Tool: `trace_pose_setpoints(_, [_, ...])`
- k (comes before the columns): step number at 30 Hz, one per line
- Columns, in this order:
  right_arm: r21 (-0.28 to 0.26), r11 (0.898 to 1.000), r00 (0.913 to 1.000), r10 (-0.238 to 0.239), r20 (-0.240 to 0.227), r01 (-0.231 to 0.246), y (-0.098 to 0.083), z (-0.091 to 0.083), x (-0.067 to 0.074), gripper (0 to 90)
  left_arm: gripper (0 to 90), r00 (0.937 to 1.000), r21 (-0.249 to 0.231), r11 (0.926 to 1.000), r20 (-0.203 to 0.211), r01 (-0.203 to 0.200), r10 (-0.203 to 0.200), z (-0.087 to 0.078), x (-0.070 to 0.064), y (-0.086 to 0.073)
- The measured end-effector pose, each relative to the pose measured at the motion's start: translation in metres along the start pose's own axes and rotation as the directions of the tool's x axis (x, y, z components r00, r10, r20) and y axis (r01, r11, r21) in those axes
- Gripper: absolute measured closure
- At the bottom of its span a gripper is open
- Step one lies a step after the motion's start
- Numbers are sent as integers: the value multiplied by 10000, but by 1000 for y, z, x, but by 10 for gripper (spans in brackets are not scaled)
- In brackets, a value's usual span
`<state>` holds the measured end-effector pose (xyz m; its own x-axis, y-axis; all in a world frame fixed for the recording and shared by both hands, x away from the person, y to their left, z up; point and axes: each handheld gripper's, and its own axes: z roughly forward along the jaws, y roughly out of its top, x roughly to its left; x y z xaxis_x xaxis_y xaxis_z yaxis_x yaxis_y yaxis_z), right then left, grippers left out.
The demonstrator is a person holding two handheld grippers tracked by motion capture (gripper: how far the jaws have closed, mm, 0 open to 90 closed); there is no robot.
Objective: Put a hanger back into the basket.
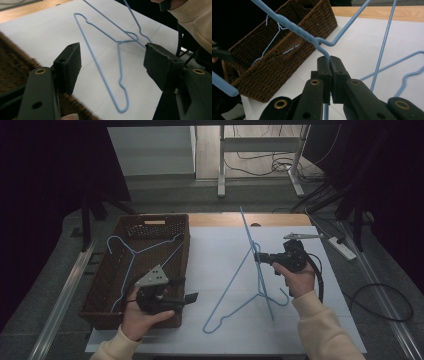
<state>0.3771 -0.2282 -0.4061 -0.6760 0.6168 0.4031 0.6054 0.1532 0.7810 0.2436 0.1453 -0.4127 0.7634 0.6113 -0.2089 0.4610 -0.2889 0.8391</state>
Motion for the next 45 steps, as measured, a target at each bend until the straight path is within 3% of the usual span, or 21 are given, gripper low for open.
trace_pose_setpoints(8, [-549,9985,10000,39,84,-35,-4,3,13,882,315,9963,184,9976,541,660,-669,31,-8,14])
trace_pose_setpoints(20, [-746,9968,9995,282,-106,-289,-14,6,18,882,318,9914,554,9971,1171,521,-583,80,-29,29])
trace_pose_setpoints(24, [-819,9960,9993,331,-173,-344,-16,6,19,882,324,9851,651,9953,1515,722,-814,99,-32,32])
trace_pose_setpoints(32, [-1000,9938,9984,449,-331,-480,-20,6,21,881,357,9850,667,9934,1394,931,-1016,132,-34,34])
trace_pose_setpoints(40, [-1342,9895,9983,504,-307,-540,-22,3,25,881,457,9811,792,9884,1349,1293,-1391,167,-32,34])
trace_pose_setpoints(42, [-1371,9889,9981,545,-294,-580,-22,3,26,881,499,9800,890,9876,1408,1290,-1407,172,-32,33])
trace_pose_setpoints(43, [-1420,9880,9979,576,-280,-610,-24,4,26,882,568,9790,954,9874,1481,1266,-1399,175,-31,33])
trace_pose_setpoints(45, [-1425,9879,9979,581,-286,-616,-24,4,26,881,589,9767,1028,9860,1570,1311,-1462,177,-31,32])
